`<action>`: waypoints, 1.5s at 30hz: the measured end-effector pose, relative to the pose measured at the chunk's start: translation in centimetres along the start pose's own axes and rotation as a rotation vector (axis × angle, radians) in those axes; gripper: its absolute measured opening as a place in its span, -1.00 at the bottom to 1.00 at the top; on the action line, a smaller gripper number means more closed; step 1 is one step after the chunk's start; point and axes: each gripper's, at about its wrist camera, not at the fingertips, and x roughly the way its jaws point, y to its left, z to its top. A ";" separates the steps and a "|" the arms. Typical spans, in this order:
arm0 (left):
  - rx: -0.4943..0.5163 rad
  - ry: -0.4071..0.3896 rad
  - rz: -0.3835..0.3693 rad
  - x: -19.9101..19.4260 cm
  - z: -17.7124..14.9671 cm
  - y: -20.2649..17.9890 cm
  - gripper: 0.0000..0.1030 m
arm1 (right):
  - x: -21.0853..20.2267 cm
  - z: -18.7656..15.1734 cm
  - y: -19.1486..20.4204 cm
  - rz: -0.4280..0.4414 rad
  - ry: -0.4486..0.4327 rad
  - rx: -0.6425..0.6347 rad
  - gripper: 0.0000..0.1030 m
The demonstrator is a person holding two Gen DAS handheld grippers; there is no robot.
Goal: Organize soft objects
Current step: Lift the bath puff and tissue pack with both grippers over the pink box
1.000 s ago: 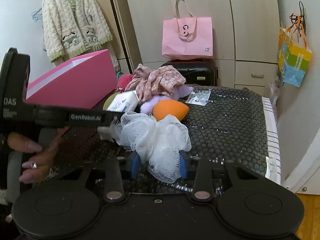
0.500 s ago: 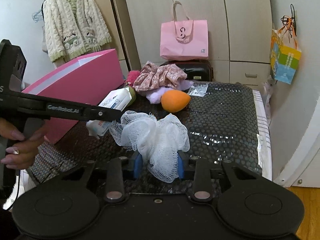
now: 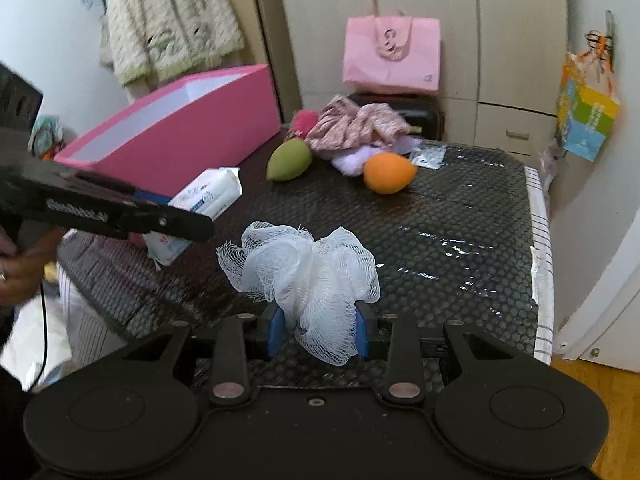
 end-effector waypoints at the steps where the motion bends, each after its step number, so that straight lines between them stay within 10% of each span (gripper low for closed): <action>1: -0.009 0.016 -0.014 -0.4 -0.1 0.1 -0.24 | -0.2 0.1 0.3 0.005 0.010 -0.008 -0.23; 21: -0.083 0.126 -0.085 -8.3 -1.0 2.3 -0.24 | -4.2 4.2 5.8 0.189 0.104 -0.046 -0.21; 45: -0.149 -0.107 0.100 -14.4 1.6 12.3 -0.24 | 0.0 14.2 14.5 0.215 -0.016 -0.285 -0.18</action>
